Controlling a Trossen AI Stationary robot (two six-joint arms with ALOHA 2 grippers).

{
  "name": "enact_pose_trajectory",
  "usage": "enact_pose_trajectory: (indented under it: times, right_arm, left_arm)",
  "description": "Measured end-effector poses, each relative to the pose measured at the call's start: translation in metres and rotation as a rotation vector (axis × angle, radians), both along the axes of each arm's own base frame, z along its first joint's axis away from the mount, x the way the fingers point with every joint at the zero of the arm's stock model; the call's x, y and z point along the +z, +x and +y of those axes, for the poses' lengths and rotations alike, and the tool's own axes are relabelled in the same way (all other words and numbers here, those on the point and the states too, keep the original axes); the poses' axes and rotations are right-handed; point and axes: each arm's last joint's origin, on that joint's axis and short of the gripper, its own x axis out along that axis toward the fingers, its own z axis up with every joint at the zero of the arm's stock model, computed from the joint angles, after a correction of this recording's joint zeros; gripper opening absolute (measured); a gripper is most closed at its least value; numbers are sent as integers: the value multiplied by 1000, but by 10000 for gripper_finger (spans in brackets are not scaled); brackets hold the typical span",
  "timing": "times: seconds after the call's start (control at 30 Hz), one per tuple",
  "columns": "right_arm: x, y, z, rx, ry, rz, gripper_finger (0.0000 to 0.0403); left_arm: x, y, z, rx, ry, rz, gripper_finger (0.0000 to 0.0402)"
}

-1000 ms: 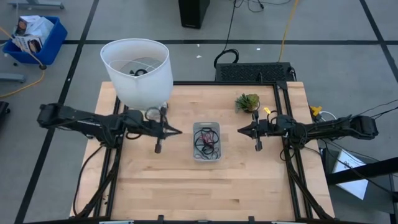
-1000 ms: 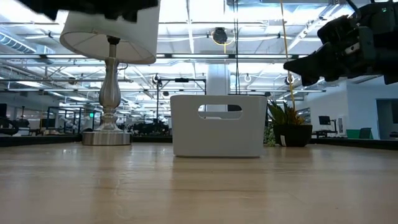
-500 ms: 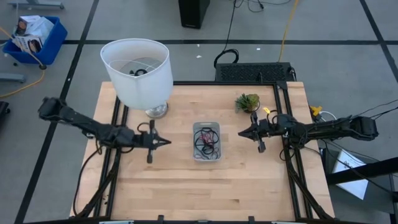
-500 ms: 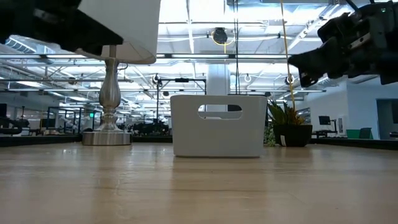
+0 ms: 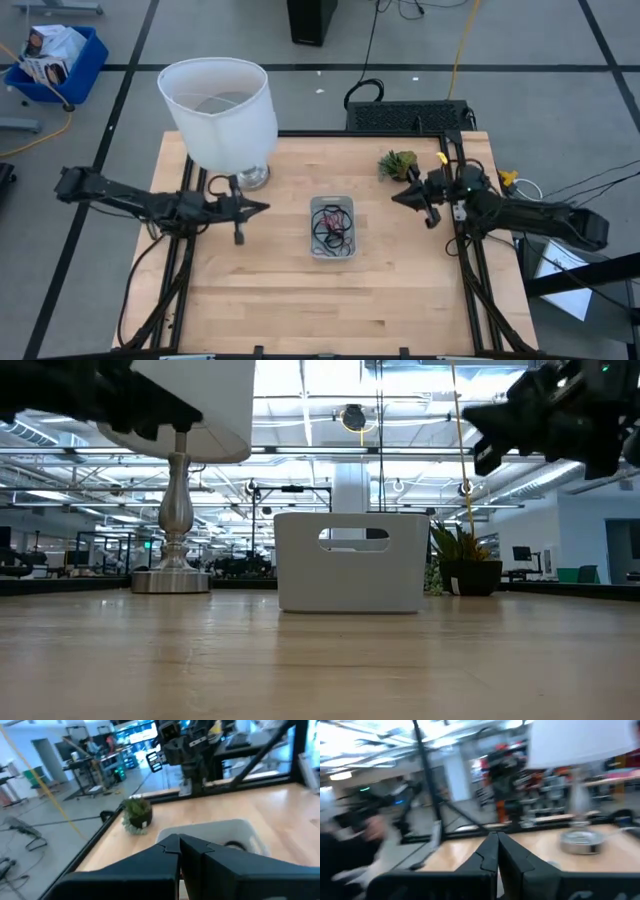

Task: Pick and place rubber bands into bin
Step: Return to Home Position

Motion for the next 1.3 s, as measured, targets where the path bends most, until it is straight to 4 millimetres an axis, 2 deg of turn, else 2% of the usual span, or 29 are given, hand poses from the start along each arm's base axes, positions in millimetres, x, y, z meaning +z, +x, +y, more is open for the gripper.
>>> enact_pose_trajectory:
  times: [0.1, 0.17, 0.27, 0.4, 0.57, 0.67, 0.73, 0.93, 1.07, 1.2, 1.3]
  right_arm:
    - [6, -3, 5, 33, -10, 34, 0]
    - [8, -7, 6, -6, -35, 70, 0]
    - [6, -15, 8, -103, -55, 130, 0]
    - [1, -25, 15, -105, -82, 167, 0]
    - [-23, -24, 24, -99, -63, 133, 0]
    - [-18, -22, 30, -110, -61, 57, 0]
    - [-21, -20, 35, -120, -54, 81, 0]
    - [-19, -17, 53, -97, -77, 70, 0]
    - [-21, -17, 64, -73, -156, 80, 0]
    - [-24, -18, 68, 6, -227, 84, 0]
    - [-25, -17, 65, -9, -252, 91, 0]
  left_arm:
    - [6, -12, -7, -34, 21, 8, 1]
    - [8, -21, -10, -17, 55, 12, 1]
    - [7, -33, -12, -15, 64, -22, 1]
    - [3, -43, -14, -67, 58, -63, 1]
    - [-17, -45, -14, -87, 70, -67, 1]
    - [-30, -46, -15, -108, 63, -98, 1]
    - [-35, -47, -15, -112, 64, -117, 1]
    - [-40, -51, -15, -126, 73, -116, 1]
    - [-43, -52, -15, -134, 96, -81, 0]
    - [-46, -53, -13, -145, 103, -56, 0]
    - [-47, -53, -11, -175, 94, -40, 0]
